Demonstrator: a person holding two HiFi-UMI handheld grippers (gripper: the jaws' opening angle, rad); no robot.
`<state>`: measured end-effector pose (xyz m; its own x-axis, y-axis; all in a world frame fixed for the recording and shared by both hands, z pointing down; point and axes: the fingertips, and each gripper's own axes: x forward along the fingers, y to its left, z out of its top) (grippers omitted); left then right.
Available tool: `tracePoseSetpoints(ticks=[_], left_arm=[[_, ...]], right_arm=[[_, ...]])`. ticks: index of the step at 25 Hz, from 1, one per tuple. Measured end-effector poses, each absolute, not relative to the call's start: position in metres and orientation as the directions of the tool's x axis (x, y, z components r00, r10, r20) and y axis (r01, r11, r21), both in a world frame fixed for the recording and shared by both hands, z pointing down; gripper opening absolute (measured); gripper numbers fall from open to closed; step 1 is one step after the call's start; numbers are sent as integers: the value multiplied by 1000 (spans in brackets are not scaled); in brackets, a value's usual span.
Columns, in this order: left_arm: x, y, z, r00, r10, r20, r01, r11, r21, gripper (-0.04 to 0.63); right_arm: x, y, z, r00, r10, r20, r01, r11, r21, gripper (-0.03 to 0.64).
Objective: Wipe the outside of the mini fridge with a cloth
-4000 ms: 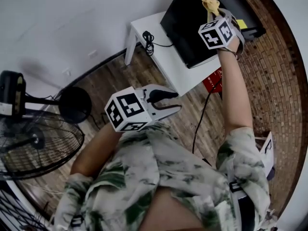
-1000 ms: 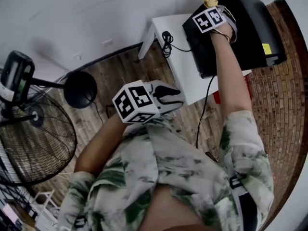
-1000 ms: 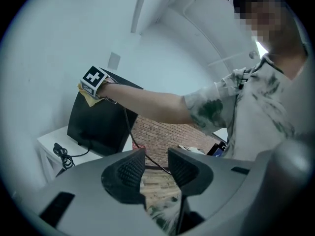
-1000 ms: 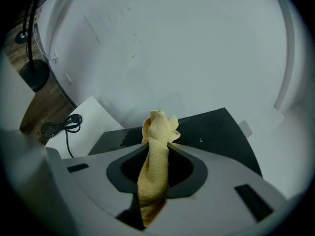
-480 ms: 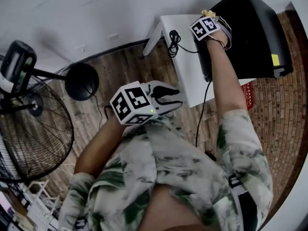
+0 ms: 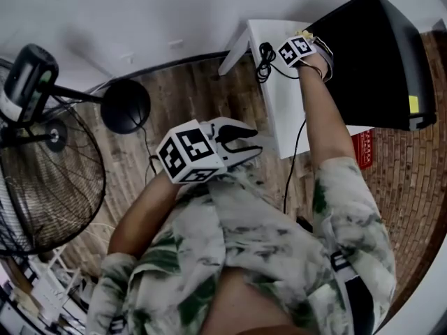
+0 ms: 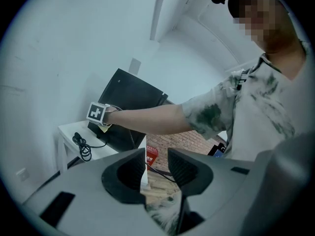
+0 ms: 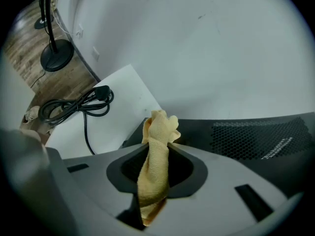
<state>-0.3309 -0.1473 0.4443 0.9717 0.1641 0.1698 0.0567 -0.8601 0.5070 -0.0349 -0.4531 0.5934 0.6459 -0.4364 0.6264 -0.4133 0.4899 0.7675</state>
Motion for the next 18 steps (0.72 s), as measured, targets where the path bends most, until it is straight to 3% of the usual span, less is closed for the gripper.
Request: tracePoseSetpoints(ticks=[18], left_arm=[[-342,-166,466,969,72,238,-69,-842,535,138]], right_arm=[[-49,-441,692,556,-347,755,-513,572,640,98]])
